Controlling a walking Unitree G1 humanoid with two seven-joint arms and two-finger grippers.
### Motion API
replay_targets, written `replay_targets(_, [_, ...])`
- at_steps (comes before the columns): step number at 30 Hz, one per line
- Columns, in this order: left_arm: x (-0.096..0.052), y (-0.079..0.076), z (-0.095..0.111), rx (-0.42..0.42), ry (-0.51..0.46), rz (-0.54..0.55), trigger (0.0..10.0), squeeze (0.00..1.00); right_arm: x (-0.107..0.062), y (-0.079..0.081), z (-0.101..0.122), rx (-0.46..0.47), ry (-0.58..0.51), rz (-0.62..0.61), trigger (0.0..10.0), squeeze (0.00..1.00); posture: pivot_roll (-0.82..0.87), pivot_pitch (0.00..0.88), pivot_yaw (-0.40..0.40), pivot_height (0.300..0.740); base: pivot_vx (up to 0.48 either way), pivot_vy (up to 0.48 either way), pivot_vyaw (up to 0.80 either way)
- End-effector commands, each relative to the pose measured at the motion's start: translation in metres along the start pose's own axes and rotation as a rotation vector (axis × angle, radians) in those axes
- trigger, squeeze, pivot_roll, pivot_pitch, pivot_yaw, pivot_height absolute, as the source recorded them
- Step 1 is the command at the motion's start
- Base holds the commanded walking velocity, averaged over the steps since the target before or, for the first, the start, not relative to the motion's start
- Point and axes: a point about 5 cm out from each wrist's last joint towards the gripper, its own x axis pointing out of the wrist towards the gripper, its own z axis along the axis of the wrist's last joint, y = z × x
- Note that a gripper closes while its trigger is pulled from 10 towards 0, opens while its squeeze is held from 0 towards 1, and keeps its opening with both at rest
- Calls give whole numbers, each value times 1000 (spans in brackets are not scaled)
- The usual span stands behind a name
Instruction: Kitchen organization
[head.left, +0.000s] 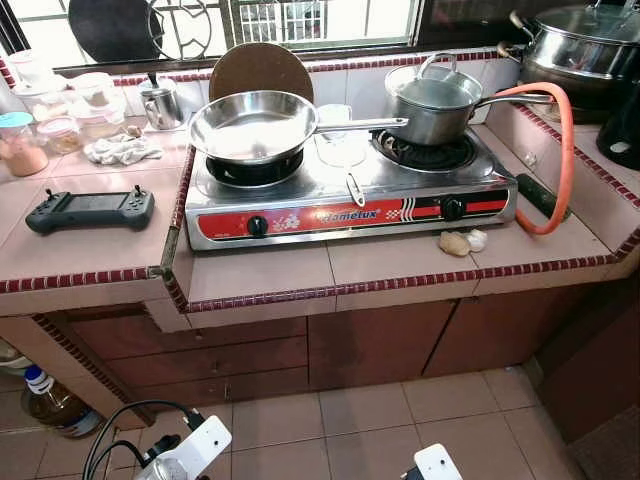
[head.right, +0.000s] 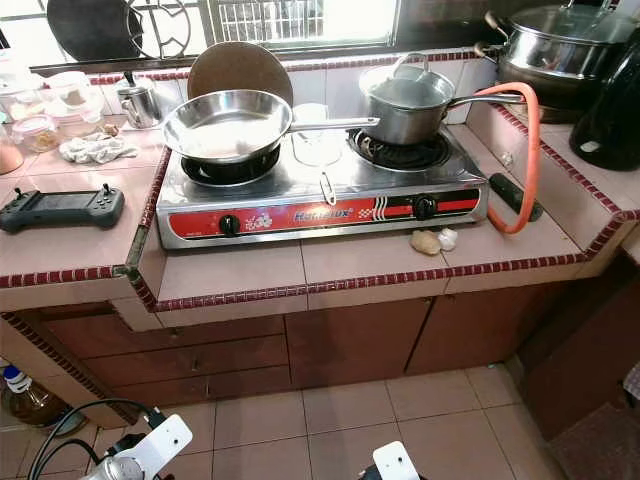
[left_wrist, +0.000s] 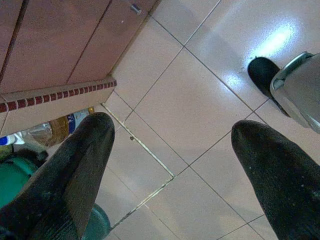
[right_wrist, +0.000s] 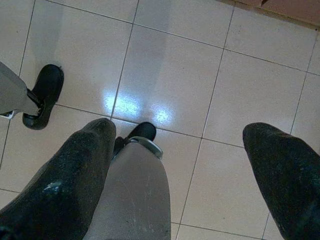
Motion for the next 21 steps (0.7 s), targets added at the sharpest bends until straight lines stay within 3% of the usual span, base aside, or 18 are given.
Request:
replay_targets(1, [0,2,-1,17,9,0,10000,0,0,0,-2,-1,7,-3,10000,0,154,0,0,740,0,0,0])
replay_targets(6, [0,3,0,16,6,5,10000,0,0,0,0,-26,5,4,10000,0,158,0,-7,740,0,0,0])
replay_targets(16, [0,3,1,-2,8,6,10000,0,0,-1,2,-42,0,6,10000,0,163,0,-24,740,0,0,800])
replay_targets(21, [0,3,2,-10,9,7,10000,0,0,-2,2,-51,3,8,10000,0,163,0,-31,740,0,0,382])
